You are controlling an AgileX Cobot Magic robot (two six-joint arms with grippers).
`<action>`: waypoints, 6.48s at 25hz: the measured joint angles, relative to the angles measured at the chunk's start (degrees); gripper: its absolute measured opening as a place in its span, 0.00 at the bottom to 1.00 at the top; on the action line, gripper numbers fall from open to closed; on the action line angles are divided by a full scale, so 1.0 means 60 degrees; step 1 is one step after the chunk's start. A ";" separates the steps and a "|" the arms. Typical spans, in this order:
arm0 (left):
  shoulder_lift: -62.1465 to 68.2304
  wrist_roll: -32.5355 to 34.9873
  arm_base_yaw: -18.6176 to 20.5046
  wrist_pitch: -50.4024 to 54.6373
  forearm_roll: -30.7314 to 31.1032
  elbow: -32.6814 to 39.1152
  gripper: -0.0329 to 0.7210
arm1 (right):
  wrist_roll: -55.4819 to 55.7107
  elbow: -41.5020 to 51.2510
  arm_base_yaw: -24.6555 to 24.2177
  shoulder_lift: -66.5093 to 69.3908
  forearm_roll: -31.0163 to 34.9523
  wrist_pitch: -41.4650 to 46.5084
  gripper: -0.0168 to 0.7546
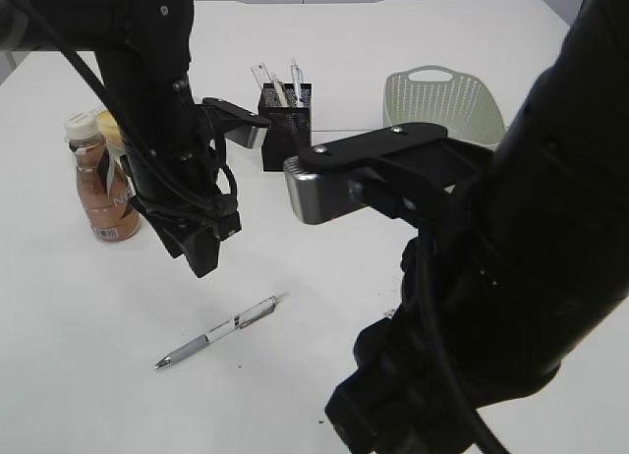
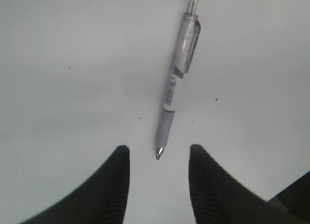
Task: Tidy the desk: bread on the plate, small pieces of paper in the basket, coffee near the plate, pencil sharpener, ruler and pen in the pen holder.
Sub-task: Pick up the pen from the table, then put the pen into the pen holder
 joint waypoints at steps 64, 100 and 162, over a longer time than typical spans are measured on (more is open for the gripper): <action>0.2384 0.0148 -0.1057 -0.1220 0.0906 0.0057 0.48 | 0.0000 0.0000 0.0000 0.0000 -0.0524 -0.0028 0.52; 0.2453 0.0116 -0.0860 -0.1634 -0.0185 -0.0060 0.14 | 0.0000 -0.0021 0.0000 0.0000 -0.0634 0.0081 0.52; -0.0821 -0.0154 0.0158 -1.7376 -0.1363 0.3542 0.14 | -0.0017 -0.0472 0.0000 0.0019 -0.1293 -0.0784 0.52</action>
